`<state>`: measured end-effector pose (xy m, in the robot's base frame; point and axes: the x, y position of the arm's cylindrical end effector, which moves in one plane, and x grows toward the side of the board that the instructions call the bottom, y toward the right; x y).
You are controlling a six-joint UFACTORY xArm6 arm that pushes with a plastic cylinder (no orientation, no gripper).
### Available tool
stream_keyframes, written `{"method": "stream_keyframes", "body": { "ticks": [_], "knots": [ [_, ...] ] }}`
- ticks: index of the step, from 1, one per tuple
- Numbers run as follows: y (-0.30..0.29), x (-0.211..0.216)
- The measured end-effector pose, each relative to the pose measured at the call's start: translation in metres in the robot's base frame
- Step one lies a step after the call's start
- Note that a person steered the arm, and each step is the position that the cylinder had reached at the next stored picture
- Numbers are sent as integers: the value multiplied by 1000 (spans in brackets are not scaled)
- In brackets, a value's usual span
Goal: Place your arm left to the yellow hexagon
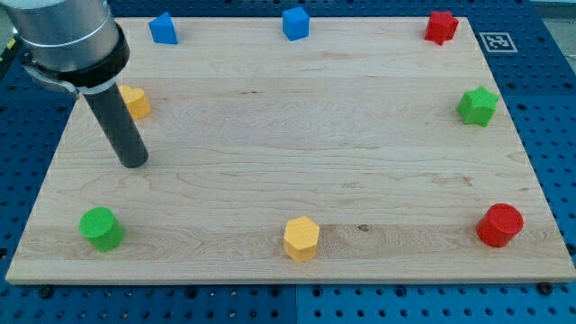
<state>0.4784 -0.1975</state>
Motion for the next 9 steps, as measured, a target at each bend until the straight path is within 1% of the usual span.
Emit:
{"method": "stream_keyframes", "body": {
  "ticks": [3, 5, 6, 7, 8, 9],
  "knots": [
    [-8, 1],
    [95, 1],
    [95, 4],
    [96, 46],
    [97, 100],
    [97, 106]
  ]
}}
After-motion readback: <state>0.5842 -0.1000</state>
